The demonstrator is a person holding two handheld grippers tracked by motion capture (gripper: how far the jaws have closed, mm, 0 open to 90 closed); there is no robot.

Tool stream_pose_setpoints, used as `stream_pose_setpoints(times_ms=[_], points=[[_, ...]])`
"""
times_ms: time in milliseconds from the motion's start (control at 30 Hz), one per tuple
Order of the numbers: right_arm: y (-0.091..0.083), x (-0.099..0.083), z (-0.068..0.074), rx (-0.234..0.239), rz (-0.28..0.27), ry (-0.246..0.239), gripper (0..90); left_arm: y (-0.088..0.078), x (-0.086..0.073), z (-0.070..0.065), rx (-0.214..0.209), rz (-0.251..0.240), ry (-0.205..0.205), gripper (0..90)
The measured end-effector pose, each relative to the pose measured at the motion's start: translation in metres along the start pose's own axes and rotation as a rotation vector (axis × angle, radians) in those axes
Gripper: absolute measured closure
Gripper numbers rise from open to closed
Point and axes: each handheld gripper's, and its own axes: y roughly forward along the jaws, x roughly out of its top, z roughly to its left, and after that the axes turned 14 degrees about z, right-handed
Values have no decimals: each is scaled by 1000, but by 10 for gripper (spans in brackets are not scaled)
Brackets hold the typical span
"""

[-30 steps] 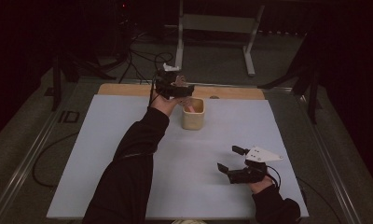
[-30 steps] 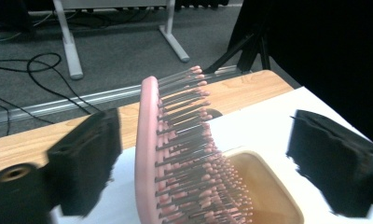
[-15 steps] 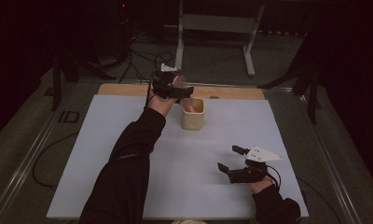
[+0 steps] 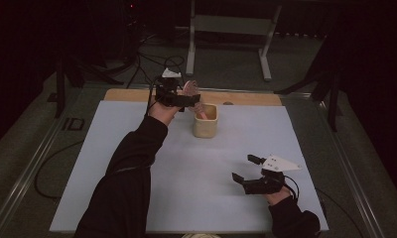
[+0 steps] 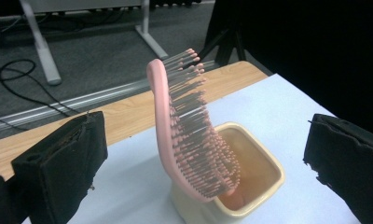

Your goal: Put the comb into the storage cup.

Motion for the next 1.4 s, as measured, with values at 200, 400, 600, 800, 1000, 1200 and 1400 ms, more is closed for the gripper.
stream_pose_setpoints(times_ms=[200,400,600,800,1000,1200,1400], points=[[0,0,1,-4,1,0,92,-2,-7,2,-18,19,28,1],[0,0,0,-11,2,-6,92,-6,-17,2,-26,-6,70,0],[-1,0,0,-12,2,-7,92,-12,-27,6,-19,-1,92,0],[-1,0,0,-13,7,-6,92,-20,-38,9,-22,7,102,0],[0,0,1,-15,9,-10,92,-26,-52,8,-19,-1,123,0],[0,0,1,-14,10,-9,92,-36,-67,8,-13,-10,144,0],[0,0,1,-14,10,-10,92,-45,-83,9,-15,-8,155,0]])
